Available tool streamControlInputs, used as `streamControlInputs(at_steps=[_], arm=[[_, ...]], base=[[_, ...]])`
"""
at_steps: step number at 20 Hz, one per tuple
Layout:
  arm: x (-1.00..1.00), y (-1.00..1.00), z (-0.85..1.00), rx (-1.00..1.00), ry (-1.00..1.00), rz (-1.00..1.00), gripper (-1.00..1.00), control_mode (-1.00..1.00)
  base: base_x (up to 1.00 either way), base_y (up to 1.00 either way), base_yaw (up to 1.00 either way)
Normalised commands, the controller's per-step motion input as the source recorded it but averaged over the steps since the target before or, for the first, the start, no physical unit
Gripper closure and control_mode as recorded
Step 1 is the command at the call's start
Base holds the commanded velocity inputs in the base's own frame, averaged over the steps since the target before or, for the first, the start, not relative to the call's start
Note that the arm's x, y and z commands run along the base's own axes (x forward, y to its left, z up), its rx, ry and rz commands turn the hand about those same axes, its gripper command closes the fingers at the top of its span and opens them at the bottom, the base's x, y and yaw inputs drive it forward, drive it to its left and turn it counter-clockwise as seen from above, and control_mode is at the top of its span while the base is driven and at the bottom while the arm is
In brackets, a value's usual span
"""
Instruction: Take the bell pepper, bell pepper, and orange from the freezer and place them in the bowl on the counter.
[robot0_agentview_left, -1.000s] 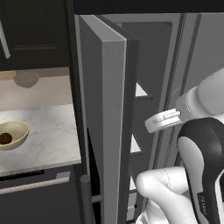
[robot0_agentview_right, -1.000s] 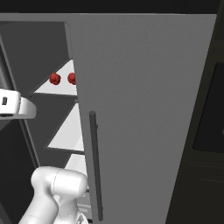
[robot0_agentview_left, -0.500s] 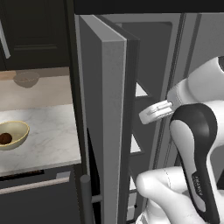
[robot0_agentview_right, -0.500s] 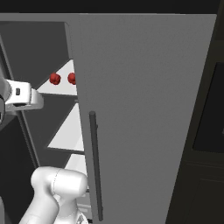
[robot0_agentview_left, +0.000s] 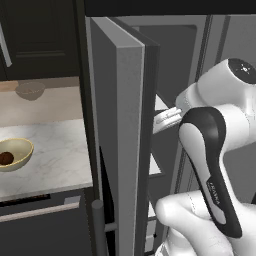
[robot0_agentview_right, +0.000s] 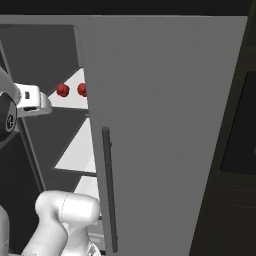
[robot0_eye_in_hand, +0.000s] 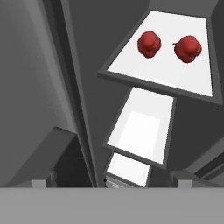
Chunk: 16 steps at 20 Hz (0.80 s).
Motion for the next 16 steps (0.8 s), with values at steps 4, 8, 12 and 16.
streamControlInputs(at_steps=[4, 8, 12, 16], arm=[[0.43, 0.04, 0.0, 0.0, -0.02, 0.05, -1.0, -1.0], [0.5, 0.0, 0.0, 0.0, -0.03, 0.01, -1.0, -1.0], [0.47, 0.0, 0.0, 0.0, -0.03, 0.0, -1.0, -1.0], [0.5, 0.0, 0.0, 0.0, -0.02, 0.0, -1.0, -1.0]], base=[[0.0, 0.0, 0.0], [0.0, 0.0, 0.0], [0.0, 0.0, 0.0], [0.0, 0.0, 0.0]])
